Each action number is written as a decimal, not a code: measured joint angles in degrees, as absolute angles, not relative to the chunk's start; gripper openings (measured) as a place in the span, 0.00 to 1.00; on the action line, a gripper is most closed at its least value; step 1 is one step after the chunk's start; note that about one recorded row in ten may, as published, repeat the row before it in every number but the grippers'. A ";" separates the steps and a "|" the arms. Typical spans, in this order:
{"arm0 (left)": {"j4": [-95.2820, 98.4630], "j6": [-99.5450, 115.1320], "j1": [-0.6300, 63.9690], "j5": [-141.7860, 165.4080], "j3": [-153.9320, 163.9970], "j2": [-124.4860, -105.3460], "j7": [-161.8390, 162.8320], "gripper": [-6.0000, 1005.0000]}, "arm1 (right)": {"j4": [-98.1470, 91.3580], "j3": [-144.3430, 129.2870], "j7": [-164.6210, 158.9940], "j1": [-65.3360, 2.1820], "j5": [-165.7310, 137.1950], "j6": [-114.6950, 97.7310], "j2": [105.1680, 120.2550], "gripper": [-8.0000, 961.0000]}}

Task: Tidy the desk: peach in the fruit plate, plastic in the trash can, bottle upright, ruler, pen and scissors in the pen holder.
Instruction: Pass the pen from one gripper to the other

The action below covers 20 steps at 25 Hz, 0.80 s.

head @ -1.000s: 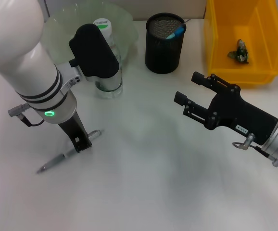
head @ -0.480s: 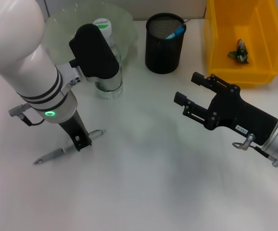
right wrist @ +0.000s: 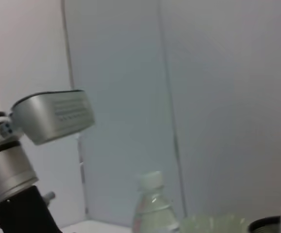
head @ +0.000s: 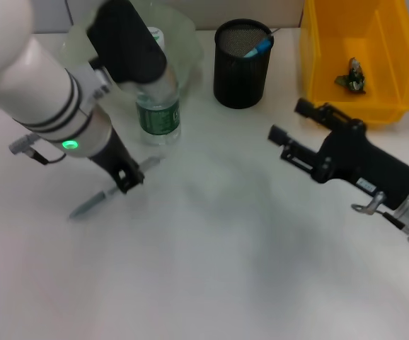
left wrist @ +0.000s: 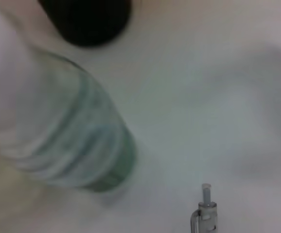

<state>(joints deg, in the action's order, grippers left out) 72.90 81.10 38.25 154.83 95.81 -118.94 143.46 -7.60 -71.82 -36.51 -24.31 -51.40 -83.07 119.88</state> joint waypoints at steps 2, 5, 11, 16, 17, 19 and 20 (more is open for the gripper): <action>76.01 79.92 36.52 154.34 93.12 -118.92 143.19 0.15 | -7.59 -71.29 -36.50 -24.04 -51.38 -83.43 119.86 0.74; 77.31 77.22 35.00 153.08 90.93 -118.92 143.23 0.15 | -7.58 -70.95 -36.52 -23.76 -51.37 -83.91 119.76 0.74; 78.56 70.10 31.69 144.08 85.36 -118.72 140.96 0.15 | -7.43 -70.89 -36.68 -23.02 -51.33 -84.82 119.75 0.74; 78.81 65.34 29.23 138.14 83.62 -118.72 138.10 0.15 | -7.31 -70.85 -36.97 -22.93 -51.32 -84.83 119.77 0.74; 79.00 63.71 28.29 136.66 83.51 -118.73 137.50 0.15 | -7.31 -70.85 -36.97 -22.93 -51.32 -84.83 119.77 0.74; 79.46 58.92 25.30 130.91 83.46 -118.74 134.42 0.15 | -7.28 -70.83 -37.43 -22.93 -51.32 -84.83 119.79 0.74; 79.46 58.92 25.30 130.91 83.46 -118.74 134.42 0.15 | -7.28 -70.83 -37.43 -22.93 -51.32 -84.83 119.79 0.74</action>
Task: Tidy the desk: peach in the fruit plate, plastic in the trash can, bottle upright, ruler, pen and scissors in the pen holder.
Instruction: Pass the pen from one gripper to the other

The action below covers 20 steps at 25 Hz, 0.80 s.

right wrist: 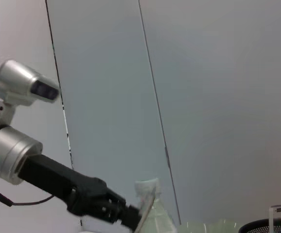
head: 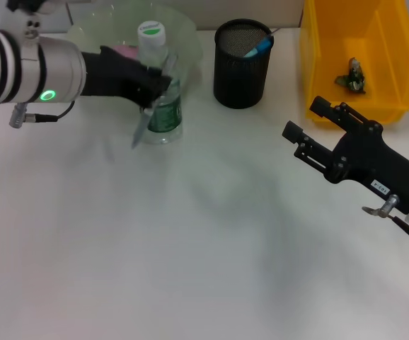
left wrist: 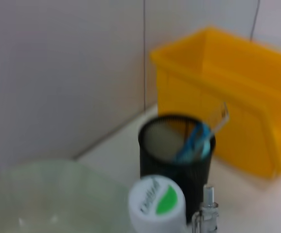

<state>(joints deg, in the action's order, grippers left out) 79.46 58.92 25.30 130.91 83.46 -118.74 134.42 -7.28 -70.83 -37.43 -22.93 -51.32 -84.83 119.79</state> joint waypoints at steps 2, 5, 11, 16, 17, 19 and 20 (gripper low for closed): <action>79.78 56.63 23.34 126.90 83.45 -118.74 131.61 0.15 | -7.28 -70.85 -37.45 -22.93 -51.32 -84.83 119.80 0.74; 80.68 54.77 20.29 120.96 83.36 -118.72 126.88 0.15 | -7.28 -70.90 -37.47 -22.94 -51.32 -84.83 119.80 0.74; 81.68 56.12 16.49 111.86 81.97 -118.53 121.58 0.15 | -7.29 -70.84 -37.79 -23.02 -51.32 -85.15 119.80 0.74; 81.04 59.61 13.56 101.58 80.34 -118.48 110.94 0.15 | -7.48 -71.42 -43.22 -24.10 -51.80 -85.25 119.39 0.74; 81.04 59.61 13.56 101.58 80.34 -118.48 110.94 0.15 | -7.48 -71.42 -43.22 -24.10 -51.80 -85.25 119.39 0.74; 78.57 60.24 12.02 93.92 80.32 -118.52 103.98 0.15 | -7.83 -71.55 -43.51 -24.10 -51.90 -85.47 119.33 0.74; 78.57 60.24 12.02 93.92 80.32 -118.52 103.98 0.15 | -7.83 -71.55 -43.51 -24.10 -51.90 -85.47 119.33 0.74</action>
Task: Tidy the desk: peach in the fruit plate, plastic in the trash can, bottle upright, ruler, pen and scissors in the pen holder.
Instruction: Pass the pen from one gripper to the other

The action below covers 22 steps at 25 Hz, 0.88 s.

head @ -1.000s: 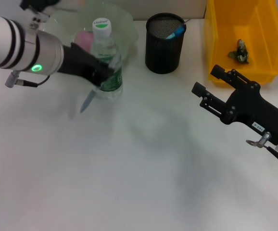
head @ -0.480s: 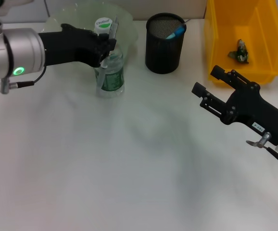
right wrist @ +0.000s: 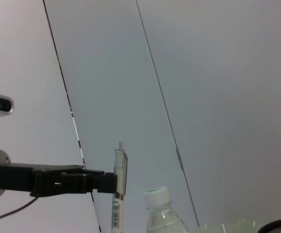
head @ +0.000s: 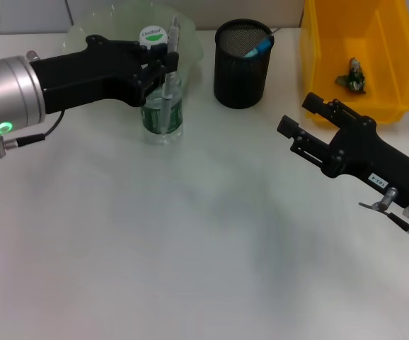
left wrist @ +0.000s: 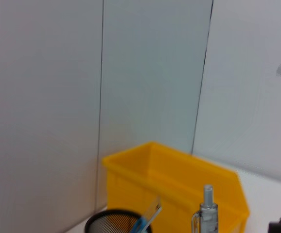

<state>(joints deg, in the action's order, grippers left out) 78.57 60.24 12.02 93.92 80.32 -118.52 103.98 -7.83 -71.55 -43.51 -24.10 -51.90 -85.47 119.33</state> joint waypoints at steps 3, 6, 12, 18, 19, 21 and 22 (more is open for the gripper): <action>74.90 62.02 11.68 87.71 79.44 -118.48 100.04 0.15 | -7.96 -72.13 -43.80 -24.22 -51.92 -85.51 119.34 0.74; 70.08 67.39 12.59 82.89 77.22 -118.47 95.86 0.15 | -8.02 -73.00 -44.01 -24.55 -51.94 -85.54 119.35 0.74; 56.17 78.85 15.06 71.33 72.48 -118.49 82.49 0.15 | -8.68 -74.65 -45.81 -25.23 -51.95 -85.73 119.39 0.74; 42.25 91.46 18.59 69.98 68.53 -118.14 69.12 0.15 | -8.96 -76.39 -47.85 -25.72 -52.01 -88.86 119.25 0.74; 41.49 91.46 18.79 71.30 68.50 -118.11 68.21 0.15 | -9.53 -77.10 -48.79 -25.80 -52.47 -90.14 119.04 0.74; 40.91 91.33 18.81 72.82 68.49 -118.11 67.17 0.15 | -10.55 -77.45 -49.83 -25.80 -53.53 -90.93 118.81 0.74; 40.91 91.33 18.81 72.82 68.49 -118.11 67.17 0.15 | -11.45 -77.63 -50.88 -25.79 -54.90 -91.51 118.57 0.74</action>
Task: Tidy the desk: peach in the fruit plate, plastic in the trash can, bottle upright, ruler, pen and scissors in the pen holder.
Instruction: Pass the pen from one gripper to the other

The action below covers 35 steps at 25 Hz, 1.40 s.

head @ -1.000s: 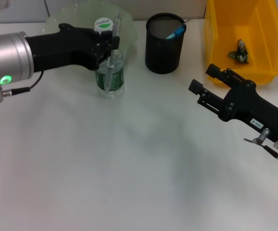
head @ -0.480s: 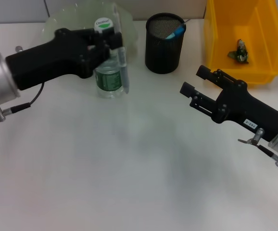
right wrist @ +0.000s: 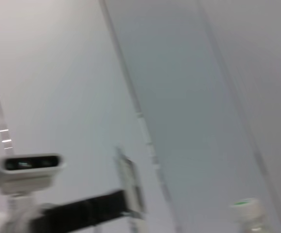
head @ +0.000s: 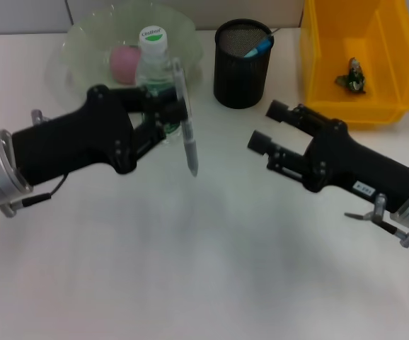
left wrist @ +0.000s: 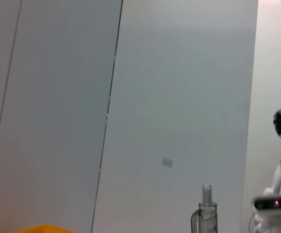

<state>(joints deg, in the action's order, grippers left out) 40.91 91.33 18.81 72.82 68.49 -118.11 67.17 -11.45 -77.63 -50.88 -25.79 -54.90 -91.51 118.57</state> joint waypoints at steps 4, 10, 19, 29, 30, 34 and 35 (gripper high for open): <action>40.27 91.34 18.88 74.34 68.57 -118.22 66.29 0.15 | -16.49 -77.30 -57.55 -26.28 -64.57 -92.81 117.61 0.74; 39.56 91.86 18.91 74.48 68.97 -118.30 66.20 0.15 | -19.00 -77.39 -59.57 -27.12 -67.54 -92.47 117.53 0.74; 39.50 92.80 18.88 74.48 69.84 -118.45 66.15 0.15 | -20.61 -77.70 -60.57 -28.74 -68.61 -90.79 118.20 0.74; 39.36 94.10 18.96 74.47 70.20 -118.57 66.11 0.15 | -21.26 -78.05 -60.60 -29.20 -70.05 -88.44 119.00 0.74; 39.32 94.11 18.97 74.47 70.38 -118.57 66.11 0.15 | -21.27 -78.06 -60.61 -29.30 -70.05 -88.43 119.04 0.73; 38.93 94.13 18.99 74.35 70.67 -118.66 66.13 0.15 | -21.28 -78.14 -60.62 -29.58 -70.07 -88.42 119.17 0.68; 38.86 94.14 19.00 74.28 70.67 -118.67 66.13 0.15 | -21.28 -78.14 -60.62 -29.58 -70.07 -88.42 119.17 0.67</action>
<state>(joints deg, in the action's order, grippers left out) 38.86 94.14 19.00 74.28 70.67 -118.67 66.13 -21.28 -78.15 -60.62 -29.58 -70.07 -88.42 119.17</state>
